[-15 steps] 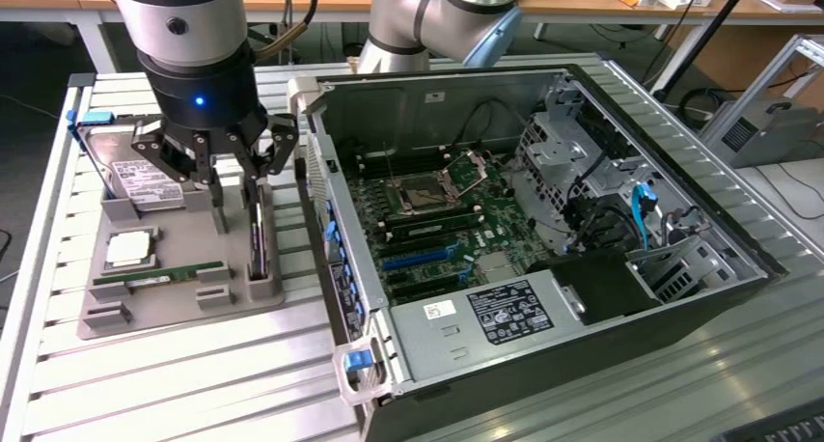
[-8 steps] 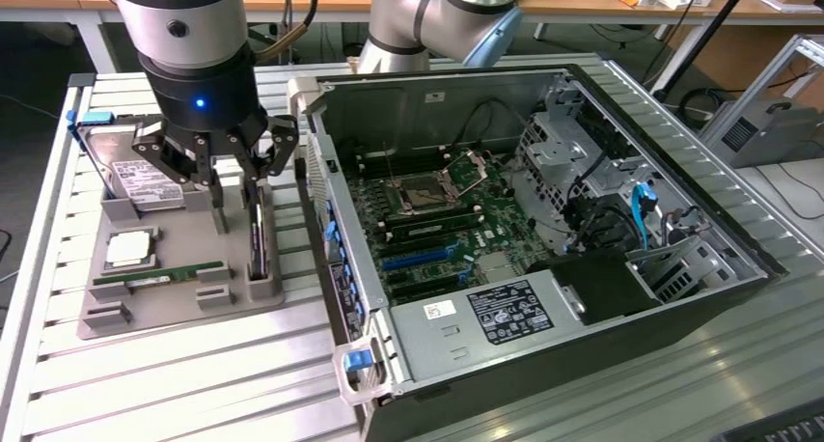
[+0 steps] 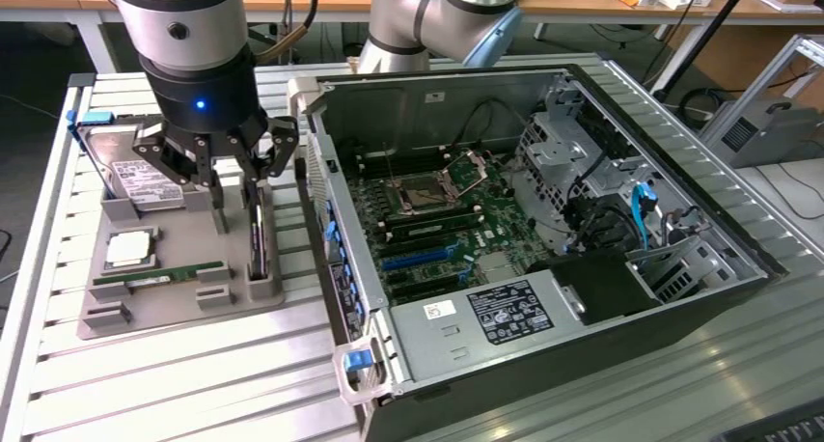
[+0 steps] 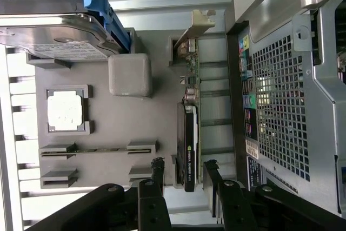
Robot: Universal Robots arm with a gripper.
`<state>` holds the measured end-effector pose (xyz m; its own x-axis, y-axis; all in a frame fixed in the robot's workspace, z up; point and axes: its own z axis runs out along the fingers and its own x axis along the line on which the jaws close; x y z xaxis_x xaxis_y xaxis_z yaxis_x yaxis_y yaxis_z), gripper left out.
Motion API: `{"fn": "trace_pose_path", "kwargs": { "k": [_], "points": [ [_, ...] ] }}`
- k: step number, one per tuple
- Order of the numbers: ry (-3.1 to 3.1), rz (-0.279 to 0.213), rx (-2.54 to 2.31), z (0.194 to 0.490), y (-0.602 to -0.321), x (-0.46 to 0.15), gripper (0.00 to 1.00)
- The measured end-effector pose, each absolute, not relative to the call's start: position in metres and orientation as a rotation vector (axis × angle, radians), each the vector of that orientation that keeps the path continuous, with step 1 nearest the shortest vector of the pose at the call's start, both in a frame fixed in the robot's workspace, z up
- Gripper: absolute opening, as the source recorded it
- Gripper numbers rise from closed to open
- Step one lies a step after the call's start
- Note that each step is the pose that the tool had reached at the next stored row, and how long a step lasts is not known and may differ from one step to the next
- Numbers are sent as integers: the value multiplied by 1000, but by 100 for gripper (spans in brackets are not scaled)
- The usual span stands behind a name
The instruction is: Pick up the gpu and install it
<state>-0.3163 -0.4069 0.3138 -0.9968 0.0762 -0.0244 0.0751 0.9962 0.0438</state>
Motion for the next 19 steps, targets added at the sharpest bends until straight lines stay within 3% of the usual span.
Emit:
{"fn": "trace_pose_path", "kwargs": {
  "k": [19],
  "points": [
    [3113, 67, 118, 310, -407, -316, 42]
  ]
}}
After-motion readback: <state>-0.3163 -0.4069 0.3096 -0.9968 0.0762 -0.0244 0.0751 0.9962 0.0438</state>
